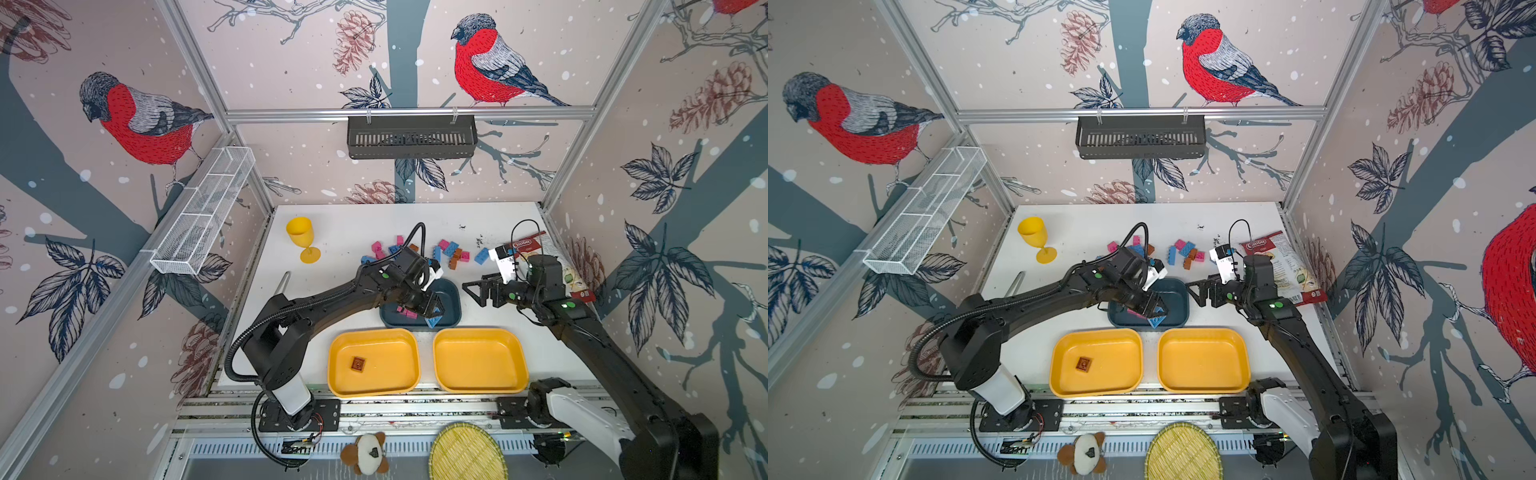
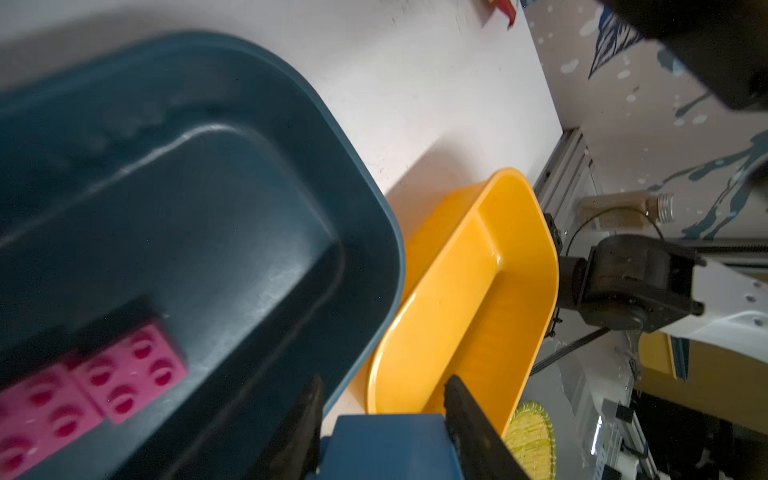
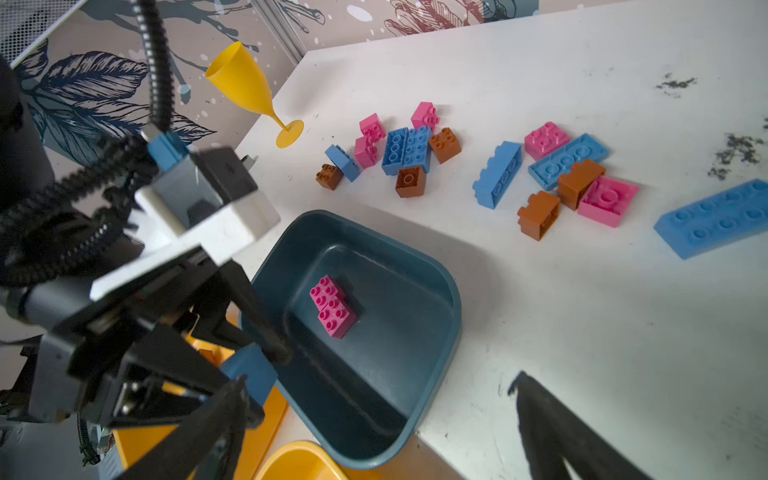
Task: Sort the legos into containers by color
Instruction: 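Carry the light-blue sloped brick into the farther yellow tray and open the left gripper, then move the left gripper back to the pile and grasp an orange-brown brick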
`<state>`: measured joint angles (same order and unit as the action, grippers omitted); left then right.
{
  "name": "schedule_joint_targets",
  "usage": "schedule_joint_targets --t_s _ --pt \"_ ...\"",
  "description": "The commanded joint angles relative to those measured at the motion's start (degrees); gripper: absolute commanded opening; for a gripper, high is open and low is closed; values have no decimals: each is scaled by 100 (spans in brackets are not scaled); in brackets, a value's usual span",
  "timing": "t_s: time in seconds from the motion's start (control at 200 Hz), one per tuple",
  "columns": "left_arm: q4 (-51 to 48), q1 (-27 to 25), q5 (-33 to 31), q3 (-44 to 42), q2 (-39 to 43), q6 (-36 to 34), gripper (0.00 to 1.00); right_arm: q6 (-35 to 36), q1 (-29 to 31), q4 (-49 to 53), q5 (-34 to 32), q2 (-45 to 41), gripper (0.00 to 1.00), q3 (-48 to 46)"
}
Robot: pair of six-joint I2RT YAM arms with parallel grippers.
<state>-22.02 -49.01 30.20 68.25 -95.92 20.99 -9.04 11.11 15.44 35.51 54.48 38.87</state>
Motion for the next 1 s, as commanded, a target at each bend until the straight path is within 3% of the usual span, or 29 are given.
schedule_joint_targets --t_s 0.0,0.155,0.425,0.55,0.761,0.991 --pt "432 -235 36 -155 -6 97 35 -195 -25 261 -311 -241 100 -145" --pt "372 -549 -286 -234 -141 38 39 -309 -48 254 -424 -494 100 -257" --pt "504 -590 -562 -122 -184 -42 65 -220 -48 320 -434 -586 100 -240" --pt "116 -583 -805 104 -96 -222 72 -230 -48 218 -418 -579 100 -291" --pt "-645 50 -1324 492 142 -609 73 -245 -44 -95 -225 -452 99 -372" --pt "-1105 1312 -2317 995 -44 -687 73 -204 7 -296 -97 -209 99 -234"
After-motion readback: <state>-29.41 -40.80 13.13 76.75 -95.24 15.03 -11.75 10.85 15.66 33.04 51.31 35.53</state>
